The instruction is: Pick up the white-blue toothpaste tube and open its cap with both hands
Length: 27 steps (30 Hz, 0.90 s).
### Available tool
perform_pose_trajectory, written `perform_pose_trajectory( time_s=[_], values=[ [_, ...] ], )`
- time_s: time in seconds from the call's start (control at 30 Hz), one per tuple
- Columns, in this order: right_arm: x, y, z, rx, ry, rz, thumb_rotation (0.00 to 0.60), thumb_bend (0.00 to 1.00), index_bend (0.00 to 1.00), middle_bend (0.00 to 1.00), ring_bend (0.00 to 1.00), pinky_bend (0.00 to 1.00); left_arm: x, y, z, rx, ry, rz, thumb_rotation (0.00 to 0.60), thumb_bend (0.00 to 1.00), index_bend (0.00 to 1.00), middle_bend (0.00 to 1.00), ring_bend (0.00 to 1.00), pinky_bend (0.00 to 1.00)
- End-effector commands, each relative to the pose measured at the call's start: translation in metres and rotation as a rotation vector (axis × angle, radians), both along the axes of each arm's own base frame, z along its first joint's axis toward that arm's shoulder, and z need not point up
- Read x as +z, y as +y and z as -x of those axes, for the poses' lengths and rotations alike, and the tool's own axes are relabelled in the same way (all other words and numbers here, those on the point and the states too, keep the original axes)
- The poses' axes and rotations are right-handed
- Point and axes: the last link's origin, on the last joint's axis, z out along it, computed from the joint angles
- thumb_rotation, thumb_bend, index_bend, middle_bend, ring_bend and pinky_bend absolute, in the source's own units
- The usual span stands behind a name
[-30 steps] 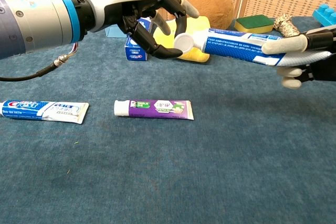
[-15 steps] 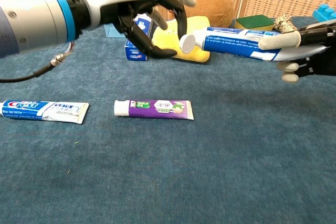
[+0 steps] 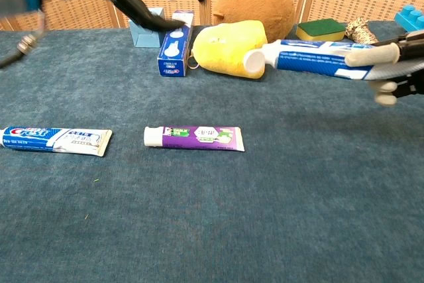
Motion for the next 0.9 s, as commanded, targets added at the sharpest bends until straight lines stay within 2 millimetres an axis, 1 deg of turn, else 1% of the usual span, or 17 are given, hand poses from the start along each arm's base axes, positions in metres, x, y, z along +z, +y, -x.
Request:
perform_pose_trajectory(
  time_s=[0.03,0.1,0.13,0.23,0.3,0.43,0.53,0.6,0.63,0.77,0.9],
  values=[
    [0.000,0.001,0.010,0.006,0.051,0.019,0.600,0.52,0.97,0.79,0.77,0.70,0.030,-0.006,0.015,0.037,-0.019,-0.068,0.600,0.29,0.36,0.04,0.00,0.18],
    [-0.001,0.001,0.012,0.002,0.055,0.025,0.600,0.52,0.97,0.79,0.77,0.69,0.043,-0.010,0.023,0.054,-0.013,-0.090,0.600,0.29,0.36,0.04,0.00,0.18],
    [-0.002,0.002,0.014,-0.003,0.055,0.029,0.600,0.52,0.97,0.79,0.77,0.69,0.052,-0.014,0.032,0.075,-0.009,-0.109,0.600,0.29,0.36,0.04,0.00,0.18],
    [-0.004,0.002,0.019,-0.005,0.064,0.036,0.600,0.52,0.97,0.79,0.76,0.69,0.068,-0.025,0.046,0.110,-0.005,-0.133,0.600,0.29,0.36,0.04,0.00,0.18],
    [-0.005,0.001,0.026,-0.005,0.078,0.051,0.600,0.52,0.97,0.79,0.76,0.69,0.087,-0.041,0.067,0.165,0.009,-0.174,0.600,0.29,0.36,0.04,0.00,0.18],
    [-0.006,0.002,0.035,0.004,0.107,0.068,0.600,0.51,0.97,0.79,0.75,0.67,0.107,-0.060,0.087,0.214,0.028,-0.213,0.600,0.29,0.36,0.05,0.00,0.18],
    [-0.009,0.002,0.047,0.038,0.176,0.082,0.600,0.50,0.97,0.79,0.73,0.65,0.129,-0.081,0.111,0.283,0.057,-0.261,0.600,0.29,0.36,0.05,0.00,0.18],
    [-0.011,0.002,0.051,0.048,0.195,0.093,0.600,0.50,0.97,0.78,0.71,0.64,0.137,-0.089,0.119,0.310,0.060,-0.276,0.600,0.29,0.36,0.05,0.00,0.18],
    [-0.013,0.002,0.054,0.062,0.214,0.100,0.600,0.50,0.97,0.78,0.70,0.63,0.143,-0.096,0.127,0.338,0.062,-0.290,0.600,0.29,0.36,0.05,0.00,0.18],
    [-0.021,0.002,0.062,0.083,0.244,0.121,0.600,0.49,0.96,0.77,0.66,0.56,0.155,-0.112,0.143,0.401,0.054,-0.311,0.600,0.29,0.36,0.05,0.00,0.18],
    [-0.028,0.000,0.065,0.098,0.264,0.137,0.600,0.49,0.96,0.74,0.62,0.50,0.161,-0.122,0.151,0.433,0.047,-0.323,0.600,0.29,0.36,0.05,0.00,0.18]
  ],
)
